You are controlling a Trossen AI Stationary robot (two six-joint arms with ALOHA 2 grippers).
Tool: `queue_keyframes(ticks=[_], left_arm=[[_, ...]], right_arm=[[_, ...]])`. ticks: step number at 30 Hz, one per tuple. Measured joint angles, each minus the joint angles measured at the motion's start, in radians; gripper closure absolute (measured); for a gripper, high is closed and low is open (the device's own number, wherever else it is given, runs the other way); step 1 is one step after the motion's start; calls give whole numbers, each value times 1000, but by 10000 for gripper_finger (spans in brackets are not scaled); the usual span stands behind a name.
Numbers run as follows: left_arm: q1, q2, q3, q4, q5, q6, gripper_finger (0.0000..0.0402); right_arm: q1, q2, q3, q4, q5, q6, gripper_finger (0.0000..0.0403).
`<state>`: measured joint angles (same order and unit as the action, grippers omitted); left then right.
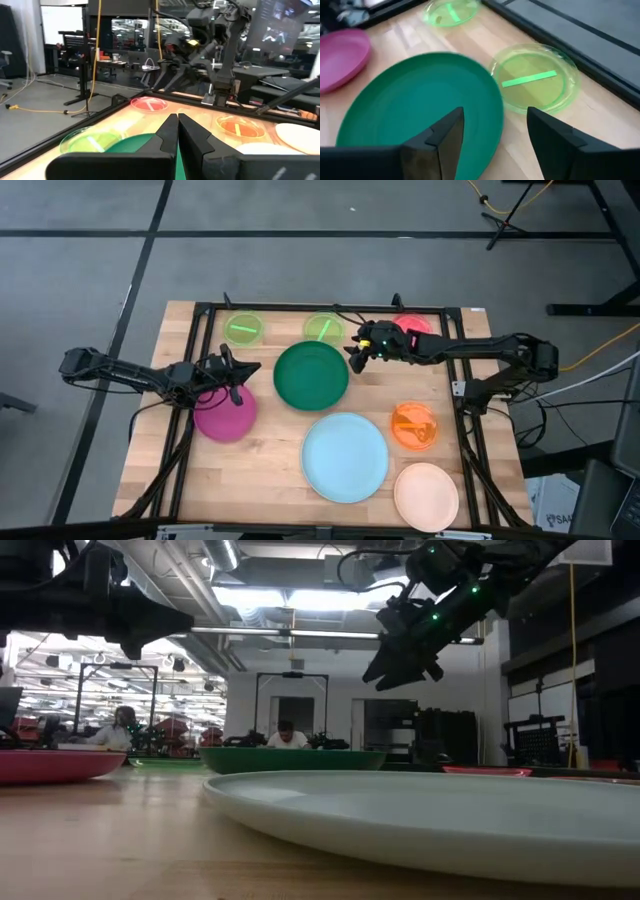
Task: Stack plastic plates
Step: Stack the green plate on top of the blue plate
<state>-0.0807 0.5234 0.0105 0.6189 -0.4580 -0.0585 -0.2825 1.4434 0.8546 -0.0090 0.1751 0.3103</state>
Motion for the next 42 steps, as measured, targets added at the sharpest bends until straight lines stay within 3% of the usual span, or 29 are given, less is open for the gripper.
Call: queue_keyframes(ticks=[3, 8, 16, 30, 35, 38, 42], left_arm=[[0, 41, 0, 44, 6, 9, 395], [0, 99, 0, 112, 8, 24, 395], [0, 179, 0, 156, 8, 18, 395], [0, 284, 0, 291, 8, 43, 395], [0, 329, 0, 336, 7, 54, 395], [0, 353, 0, 353, 7, 62, 395], [0, 375, 0, 372, 7, 66, 395]], right_arm=[[-10, 27, -1, -2, -2, 34, 194], [-34, 94, 2, -5, -135, 125, 194], [-32, 185, 2, -49, -216, 155, 194], [-32, 282, 3, -31, -193, 187, 194], [-32, 315, 3, 10, -234, 187, 194], [-32, 322, 3, 16, -239, 187, 209], [-32, 322, 3, 16, -240, 183, 261]])
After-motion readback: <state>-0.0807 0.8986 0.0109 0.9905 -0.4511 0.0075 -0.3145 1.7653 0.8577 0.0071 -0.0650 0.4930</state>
